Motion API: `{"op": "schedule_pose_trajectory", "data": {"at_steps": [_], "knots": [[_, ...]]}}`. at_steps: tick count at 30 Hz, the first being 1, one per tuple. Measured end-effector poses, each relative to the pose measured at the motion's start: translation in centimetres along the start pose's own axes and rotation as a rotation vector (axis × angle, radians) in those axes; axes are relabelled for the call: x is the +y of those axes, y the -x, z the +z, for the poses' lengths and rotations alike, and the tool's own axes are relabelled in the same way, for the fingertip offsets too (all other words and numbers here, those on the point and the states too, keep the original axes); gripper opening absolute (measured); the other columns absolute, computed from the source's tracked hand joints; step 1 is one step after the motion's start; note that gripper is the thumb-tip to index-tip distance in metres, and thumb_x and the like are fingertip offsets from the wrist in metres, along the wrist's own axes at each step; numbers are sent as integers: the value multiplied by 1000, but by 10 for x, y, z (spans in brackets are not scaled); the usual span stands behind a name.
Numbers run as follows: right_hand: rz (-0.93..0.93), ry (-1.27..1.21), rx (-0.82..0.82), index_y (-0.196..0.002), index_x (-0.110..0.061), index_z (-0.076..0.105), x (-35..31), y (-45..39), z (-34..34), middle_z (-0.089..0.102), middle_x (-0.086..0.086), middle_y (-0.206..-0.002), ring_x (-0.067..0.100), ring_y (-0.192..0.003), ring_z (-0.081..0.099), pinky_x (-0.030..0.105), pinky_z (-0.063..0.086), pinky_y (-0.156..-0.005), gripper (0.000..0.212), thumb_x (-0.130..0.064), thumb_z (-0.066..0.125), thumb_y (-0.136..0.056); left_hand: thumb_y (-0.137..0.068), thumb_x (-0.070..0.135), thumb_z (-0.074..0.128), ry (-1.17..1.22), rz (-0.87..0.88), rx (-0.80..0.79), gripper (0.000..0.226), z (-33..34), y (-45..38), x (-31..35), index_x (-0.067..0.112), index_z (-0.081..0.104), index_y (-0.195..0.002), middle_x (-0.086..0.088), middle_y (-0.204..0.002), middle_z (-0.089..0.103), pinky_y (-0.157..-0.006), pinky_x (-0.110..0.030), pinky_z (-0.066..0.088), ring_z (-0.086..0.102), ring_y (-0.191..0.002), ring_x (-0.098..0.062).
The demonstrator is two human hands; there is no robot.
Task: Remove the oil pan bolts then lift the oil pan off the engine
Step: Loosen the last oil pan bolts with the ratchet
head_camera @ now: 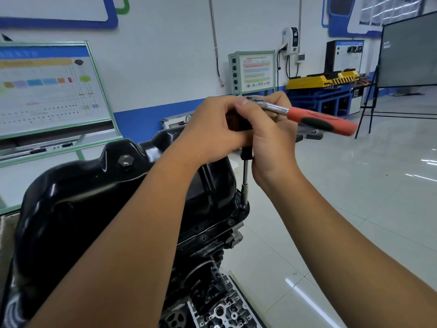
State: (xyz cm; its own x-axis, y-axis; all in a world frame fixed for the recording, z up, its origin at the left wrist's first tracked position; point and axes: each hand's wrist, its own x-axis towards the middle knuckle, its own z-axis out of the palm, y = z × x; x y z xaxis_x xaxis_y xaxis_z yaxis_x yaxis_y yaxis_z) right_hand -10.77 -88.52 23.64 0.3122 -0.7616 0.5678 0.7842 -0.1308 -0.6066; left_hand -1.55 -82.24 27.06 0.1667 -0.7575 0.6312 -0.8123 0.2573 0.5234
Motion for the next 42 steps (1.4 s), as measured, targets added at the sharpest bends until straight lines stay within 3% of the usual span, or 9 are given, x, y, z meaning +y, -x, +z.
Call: {"op": "schedule_pose_trajectory", "data": {"at_steps": [5, 10, 15, 19, 21, 27, 33, 38, 42], "knots": [[137, -24, 41, -89, -9, 65, 0, -5, 5, 67, 9, -80, 29, -76, 67, 49, 52, -69, 10, -13, 72, -95, -88, 10, 72, 82, -54, -107, 31, -4, -2, -4, 7, 70, -119, 7, -82, 75, -70, -30, 56, 70, -75, -8], [2, 59, 51, -78, -10, 54, 0, -5, 1, 66, -3, -65, 12, -65, 68, 28, 56, -63, 23, -3, 73, -90, -68, 29, 74, -76, -30, 52, 37, 2, -1, 1, 20, 73, -103, 3, -89, 75, -82, -46, 61, 72, -86, -16], [110, -7, -8, -77, -13, 58, -1, -6, 2, 65, 7, -69, 22, -61, 63, 29, 45, -47, 22, -8, 71, -93, -85, 11, 73, 113, -44, -83, 26, -5, -2, -3, 9, 71, -112, 7, -78, 74, -65, -27, 54, 67, -67, -8], [137, -136, -68, -88, -5, 60, -1, -5, -2, 67, 14, -82, 28, -75, 69, 44, 58, -68, 11, -5, 66, -97, -79, 14, 86, 33, -44, 25, 23, -2, -1, -3, 19, 69, -93, 12, -67, 68, -62, -26, 53, 63, -63, -5], [24, -66, -14, -78, -11, 55, 0, -6, -3, 67, 7, -72, 21, -70, 69, 38, 59, -67, 24, 2, 70, -91, -71, 20, 88, 11, -42, 82, 27, 2, -1, -1, 26, 67, -86, 12, -68, 66, -64, -31, 55, 61, -65, -6], [195, -99, -60, -86, -6, 60, -2, -9, 1, 54, 20, -84, 28, -68, 56, 35, 41, -55, 14, -17, 67, -90, -91, 1, 72, 141, -21, -79, 18, -5, -1, -3, 16, 71, -99, 13, -68, 72, -65, -19, 52, 67, -64, -3], [-62, 68, -14, -75, -11, 53, 0, -9, -2, 64, 3, -68, 21, -69, 66, 35, 57, -65, 25, 3, 72, -85, -74, 16, 84, 123, 16, 21, 39, -2, 0, -2, 16, 76, -112, 6, -85, 75, -71, -25, 54, 67, -75, -4], [243, -101, -64, -96, -4, 57, -3, -11, -1, 54, 22, -91, 36, -85, 55, 37, 44, -59, 14, -15, 65, -95, -88, 1, 72, 141, 2, -88, 25, -6, 0, -4, 15, 71, -108, 13, -73, 72, -66, -19, 52, 66, -66, -3], [-33, 48, -13, -79, -10, 54, 0, -6, -4, 66, 13, -79, 29, -76, 68, 44, 59, -73, 22, -3, 73, -88, -71, 11, 86, 108, 20, 22, 37, -3, 1, -3, 24, 76, -104, 2, -87, 77, -71, -31, 58, 68, -75, -9]]}}
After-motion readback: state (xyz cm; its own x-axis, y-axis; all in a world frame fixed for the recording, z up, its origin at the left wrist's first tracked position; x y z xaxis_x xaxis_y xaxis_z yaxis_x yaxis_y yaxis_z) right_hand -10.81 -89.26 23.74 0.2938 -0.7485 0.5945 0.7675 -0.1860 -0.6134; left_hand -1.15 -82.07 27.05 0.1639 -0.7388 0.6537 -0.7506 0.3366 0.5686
